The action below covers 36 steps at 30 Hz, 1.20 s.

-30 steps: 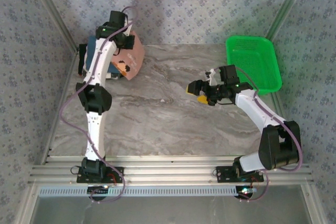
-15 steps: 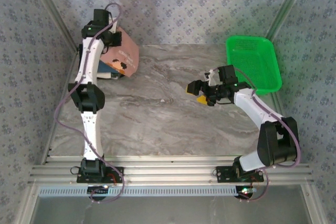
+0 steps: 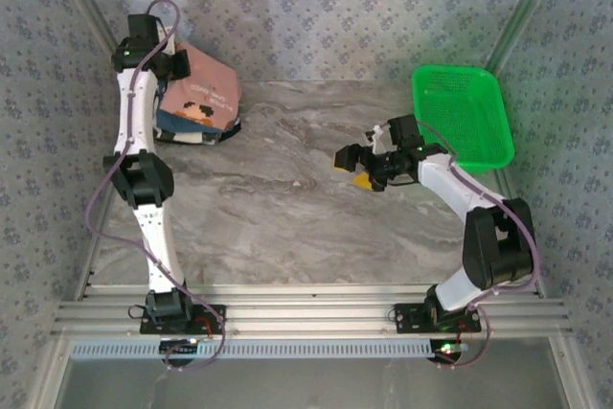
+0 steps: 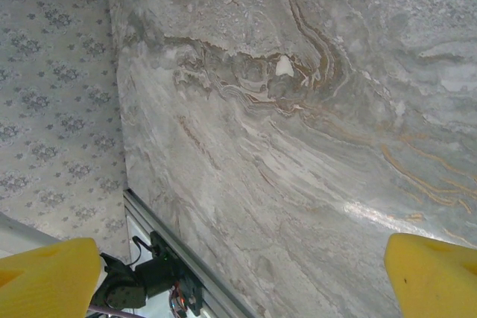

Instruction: Fold and stack the t-shirts

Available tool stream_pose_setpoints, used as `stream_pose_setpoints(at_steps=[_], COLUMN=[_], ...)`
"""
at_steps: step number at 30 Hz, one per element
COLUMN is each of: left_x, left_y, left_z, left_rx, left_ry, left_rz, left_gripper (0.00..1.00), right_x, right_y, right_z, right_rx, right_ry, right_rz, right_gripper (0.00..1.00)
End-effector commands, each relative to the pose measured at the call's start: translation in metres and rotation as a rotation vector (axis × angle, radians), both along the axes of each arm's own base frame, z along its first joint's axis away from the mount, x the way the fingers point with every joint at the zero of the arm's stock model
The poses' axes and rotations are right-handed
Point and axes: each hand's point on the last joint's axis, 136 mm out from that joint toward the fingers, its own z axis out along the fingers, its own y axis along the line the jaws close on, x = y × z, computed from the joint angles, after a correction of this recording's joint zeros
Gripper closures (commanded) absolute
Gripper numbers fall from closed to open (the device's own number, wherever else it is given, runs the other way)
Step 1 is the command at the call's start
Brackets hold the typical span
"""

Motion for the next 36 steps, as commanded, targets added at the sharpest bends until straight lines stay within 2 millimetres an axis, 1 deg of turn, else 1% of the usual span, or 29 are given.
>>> stream_pose_setpoints(at_steps=[1, 3, 7, 13, 15, 16, 17, 19, 20, 21, 22, 24, 25, 27, 28, 30, 31, 34, 36], left_x=[0.007, 0.010, 0.017, 0.032, 0.037, 0.040, 0.041, 0.043, 0.044, 0.044, 0.044, 0.040, 0.036, 0.024, 0.018, 0.007, 0.000, -0.018, -0.032], left_y=[0.018, 0.030, 0.048, 0.063, 0.068, 0.073, 0.078, 0.090, 0.095, 0.100, 0.107, 0.121, 0.131, 0.149, 0.158, 0.168, 0.171, 0.172, 0.167], left_z=[0.038, 0.028, 0.006, -0.044, -0.058, -0.067, -0.073, -0.083, -0.084, -0.083, -0.080, -0.073, -0.069, -0.057, -0.047, -0.025, -0.007, 0.029, 0.043], left_rx=[-0.042, -0.054, -0.087, -0.133, -0.157, -0.167, -0.174, -0.200, -0.216, -0.234, -0.241, -0.264, -0.275, -0.281, -0.286, -0.308, -0.315, -0.336, -0.319], left_ry=[-0.123, -0.107, -0.081, -0.016, -0.003, 0.006, 0.013, 0.021, 0.018, 0.014, 0.005, -0.004, -0.005, -0.006, -0.016, -0.044, -0.071, -0.117, -0.123], left_rz=[0.023, 0.041, 0.066, 0.098, 0.118, 0.134, 0.153, 0.193, 0.207, 0.224, 0.245, 0.295, 0.329, 0.387, 0.413, 0.430, 0.434, 0.426, 0.415], left_gripper=[1.00, 1.00, 1.00, 1.00, 0.97, 0.91, 0.82, 0.58, 0.50, 0.39, 0.24, 0.03, 0.00, 0.01, 0.00, 0.00, 0.00, 0.00, 0.00], right_x=[0.004, 0.005, 0.006, 0.001, -0.001, -0.003, -0.004, -0.008, -0.010, -0.013, -0.015, -0.017, -0.017, -0.020, -0.022, -0.026, -0.029, -0.033, -0.036], right_y=[0.004, 0.005, 0.007, 0.013, 0.014, 0.015, 0.016, 0.017, 0.017, 0.017, 0.018, 0.016, 0.015, 0.013, 0.011, 0.006, 0.003, -0.007, -0.016], right_z=[0.004, 0.003, 0.000, -0.004, -0.005, -0.005, -0.005, -0.005, -0.004, -0.004, -0.003, 0.001, 0.004, 0.012, 0.016, 0.024, 0.026, 0.036, 0.041], right_rx=[-0.008, -0.011, -0.022, -0.037, -0.047, -0.050, -0.054, -0.060, -0.062, -0.065, -0.068, -0.074, -0.074, -0.079, -0.082, -0.086, -0.089, -0.086, -0.090], right_ry=[0.010, 0.017, 0.030, 0.053, 0.056, 0.060, 0.063, 0.067, 0.065, 0.067, 0.065, 0.054, 0.048, 0.029, 0.017, 0.005, 0.002, -0.024, -0.042], right_rz=[0.002, 0.003, 0.008, 0.024, 0.029, 0.033, 0.035, 0.041, 0.045, 0.048, 0.051, 0.051, 0.050, 0.051, 0.053, 0.055, 0.053, 0.049, 0.037], right_gripper=[0.00, 0.00, 0.00, 0.00, 0.00, 0.00, 0.00, 0.00, 0.00, 0.00, 0.00, 0.00, 0.00, 0.00, 0.00, 0.00, 0.00, 0.00, 0.00])
